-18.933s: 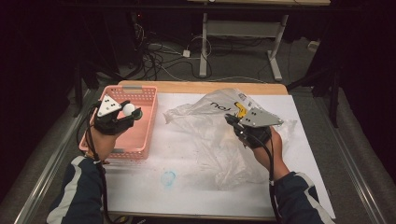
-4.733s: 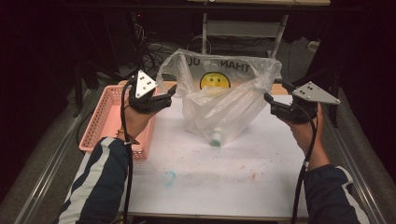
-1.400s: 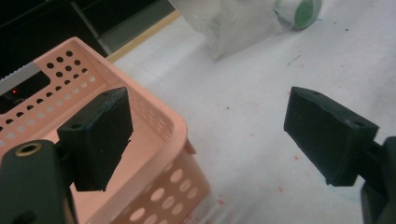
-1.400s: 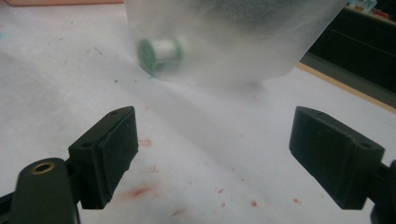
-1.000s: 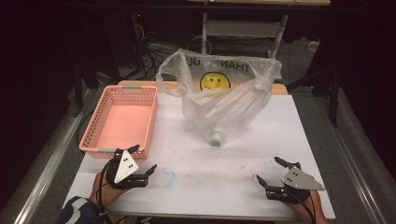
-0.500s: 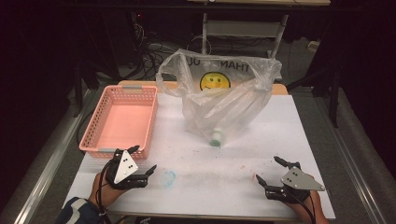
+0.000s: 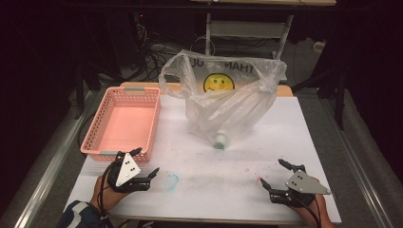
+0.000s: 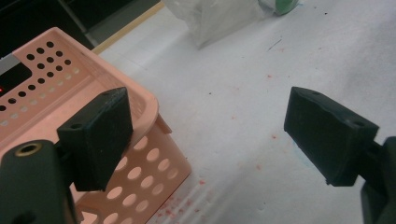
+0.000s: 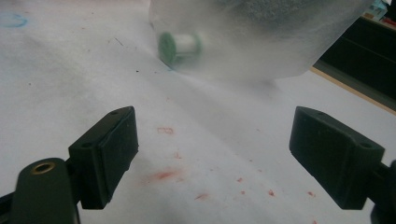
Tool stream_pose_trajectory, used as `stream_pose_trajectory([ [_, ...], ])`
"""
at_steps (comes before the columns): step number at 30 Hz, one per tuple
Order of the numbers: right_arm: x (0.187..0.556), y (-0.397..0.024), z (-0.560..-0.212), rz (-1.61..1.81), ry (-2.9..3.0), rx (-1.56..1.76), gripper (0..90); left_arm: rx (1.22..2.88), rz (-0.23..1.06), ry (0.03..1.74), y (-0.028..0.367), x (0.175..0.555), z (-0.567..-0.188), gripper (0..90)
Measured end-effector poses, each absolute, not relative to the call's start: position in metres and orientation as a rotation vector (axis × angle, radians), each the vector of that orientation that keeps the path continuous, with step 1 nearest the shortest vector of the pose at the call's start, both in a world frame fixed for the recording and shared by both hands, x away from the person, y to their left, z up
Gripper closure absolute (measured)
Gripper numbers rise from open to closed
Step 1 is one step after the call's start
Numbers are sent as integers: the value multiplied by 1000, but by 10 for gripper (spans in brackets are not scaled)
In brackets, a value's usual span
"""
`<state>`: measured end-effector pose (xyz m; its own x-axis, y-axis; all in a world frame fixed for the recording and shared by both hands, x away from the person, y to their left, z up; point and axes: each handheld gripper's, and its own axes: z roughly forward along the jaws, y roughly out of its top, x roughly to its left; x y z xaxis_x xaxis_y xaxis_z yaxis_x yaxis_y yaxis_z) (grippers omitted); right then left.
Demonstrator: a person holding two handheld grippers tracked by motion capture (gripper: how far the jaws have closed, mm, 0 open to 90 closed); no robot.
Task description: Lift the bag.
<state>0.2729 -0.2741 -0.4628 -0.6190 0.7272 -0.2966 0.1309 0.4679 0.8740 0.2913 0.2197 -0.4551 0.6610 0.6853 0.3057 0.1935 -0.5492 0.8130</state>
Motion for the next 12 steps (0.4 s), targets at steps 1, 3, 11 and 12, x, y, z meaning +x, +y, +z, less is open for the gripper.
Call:
stream_pose_trajectory([
  [1, 273, -274, -463, 1140, 2045, 709, 163, 2087, 796, 678, 220, 292, -455, 151],
  [3, 273, -274, -462, 1143, 2045, 708, 163, 2085, 796, 682, 220, 292, -455, 151],
  [11, 274, -275, -463, 1147, 2050, 710, 163, 2071, 792, 689, 220, 295, -453, 151],
  [12, 274, -275, -463, 1145, 2050, 710, 163, 2070, 793, 687, 220, 295, -453, 151],
])
